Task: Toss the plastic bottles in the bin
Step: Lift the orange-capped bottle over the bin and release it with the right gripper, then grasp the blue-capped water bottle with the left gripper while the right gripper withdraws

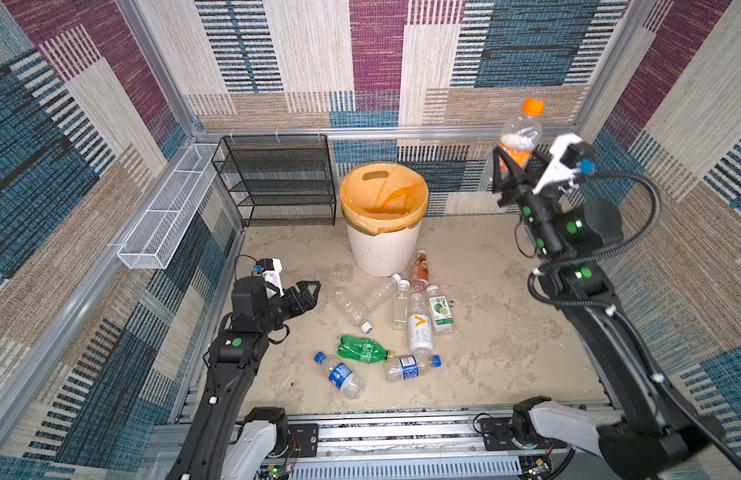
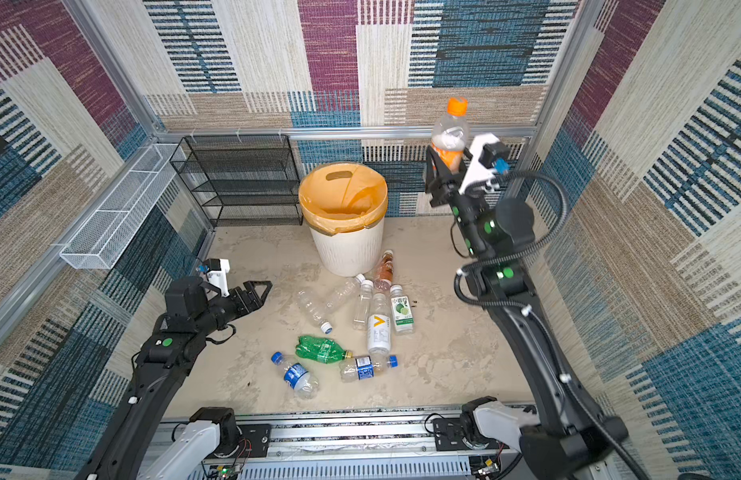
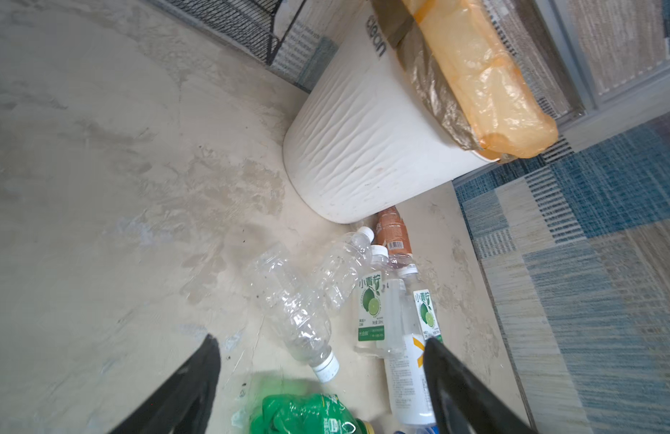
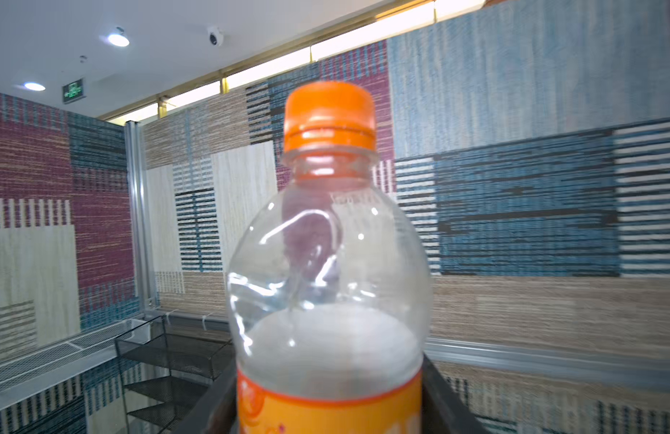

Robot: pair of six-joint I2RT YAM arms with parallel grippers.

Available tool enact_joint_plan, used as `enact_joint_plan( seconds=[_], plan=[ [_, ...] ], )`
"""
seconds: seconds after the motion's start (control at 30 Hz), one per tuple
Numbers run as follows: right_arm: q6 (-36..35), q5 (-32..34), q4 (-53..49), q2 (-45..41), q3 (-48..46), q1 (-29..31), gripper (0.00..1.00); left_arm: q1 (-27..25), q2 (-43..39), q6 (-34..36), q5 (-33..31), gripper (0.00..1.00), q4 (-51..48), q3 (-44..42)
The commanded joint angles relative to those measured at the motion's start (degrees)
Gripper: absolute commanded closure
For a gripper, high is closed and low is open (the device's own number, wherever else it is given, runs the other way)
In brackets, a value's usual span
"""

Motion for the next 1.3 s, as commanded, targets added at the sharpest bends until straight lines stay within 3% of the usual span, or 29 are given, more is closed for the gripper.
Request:
enact_joint_plan(
  seconds=[0.0, 0.07, 0.2, 0.37, 0.63, 1.0, 1.27],
  plan=[
    [-1.85, -8.81, -27.74, 18.42, 24.03, 1.68, 0.35, -1.95, -4.21, -9.14, -6.22, 0.15, -6.43, -2.66],
    [-2.04, -7.84, -32.11, 23.77, 32.83, 1.73, 0.26, -2.75, -6.85, -11.68, -7.09, 0.15, -9.63, -4.08],
    [-2.95, -3.91, -25.92, 20.83, 29.89, 1.65, 0.10, -3.46, -11.24, -13.46, -7.65, 0.14, -15.28, -5.68],
    [-3.44, -0.79, -25.87, 17.07, 27.18, 0.96, 0.06, -3.73, -12.76, -14.25, -7.38, 0.16, -22.61, -4.60],
    [1.22, 2.30, -17.39, 1.61, -0.55, -3.39, 0.07, -4.46, -16.41, -20.66, -5.23, 0.20, -27.41, -7.70],
    [12.99, 1.65, -14.22, -9.96, -35.76, -8.04, 0.08, -9.49, -23.06, -32.46, -6.06, 0.23, -37.19, -9.85],
    [15.13, 6.93, -17.54, -11.66, -45.20, -10.68, 0.08, -15.40, -18.11, -34.51, -3.84, 0.25, -29.41, -14.82]
  ],
)
